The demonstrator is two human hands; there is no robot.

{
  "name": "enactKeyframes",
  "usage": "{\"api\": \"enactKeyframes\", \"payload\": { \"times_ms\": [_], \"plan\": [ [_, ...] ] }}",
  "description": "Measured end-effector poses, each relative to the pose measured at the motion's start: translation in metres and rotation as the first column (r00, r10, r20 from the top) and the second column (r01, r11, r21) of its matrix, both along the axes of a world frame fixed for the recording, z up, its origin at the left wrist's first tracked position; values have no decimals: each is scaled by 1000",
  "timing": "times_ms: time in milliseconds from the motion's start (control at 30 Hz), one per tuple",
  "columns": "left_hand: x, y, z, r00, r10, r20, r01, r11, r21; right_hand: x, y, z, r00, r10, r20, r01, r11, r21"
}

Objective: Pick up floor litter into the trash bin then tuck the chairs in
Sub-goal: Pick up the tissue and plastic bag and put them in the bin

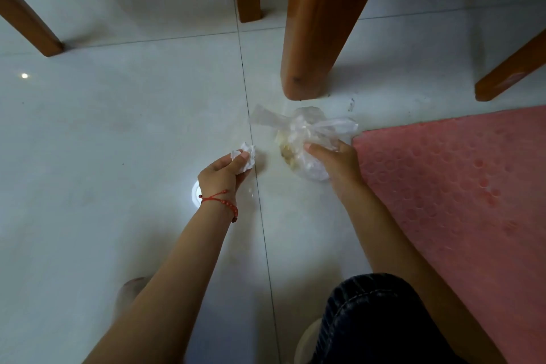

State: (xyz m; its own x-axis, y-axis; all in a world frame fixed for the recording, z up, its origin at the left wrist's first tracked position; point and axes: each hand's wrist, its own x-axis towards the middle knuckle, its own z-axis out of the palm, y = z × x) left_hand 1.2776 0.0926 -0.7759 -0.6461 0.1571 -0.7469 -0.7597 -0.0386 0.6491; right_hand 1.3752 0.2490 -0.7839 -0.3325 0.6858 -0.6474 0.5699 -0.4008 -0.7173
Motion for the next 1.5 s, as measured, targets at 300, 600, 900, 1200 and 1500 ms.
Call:
{"api": "enactKeyframes", "payload": {
  "times_ms": [300,600,900,1200,1500],
  "plan": [
    [0,-24,71,994,86,66,-88,996,33,16,-39,54,971,-182,-157,122,935,-334],
    [6,-46,192,983,156,94,-153,987,-42,17,-63,189,977,-76,-202,11,953,-303],
    [-9,-65,336,986,165,36,-163,985,-61,2,-76,338,964,-104,-244,38,965,-260],
    [-27,-86,487,984,177,9,-176,983,-48,-19,-92,493,955,-113,-273,29,956,-293],
    [-31,-108,610,987,148,-54,-149,989,0,-28,-110,618,964,-124,-235,62,965,-254]
  ]
}}
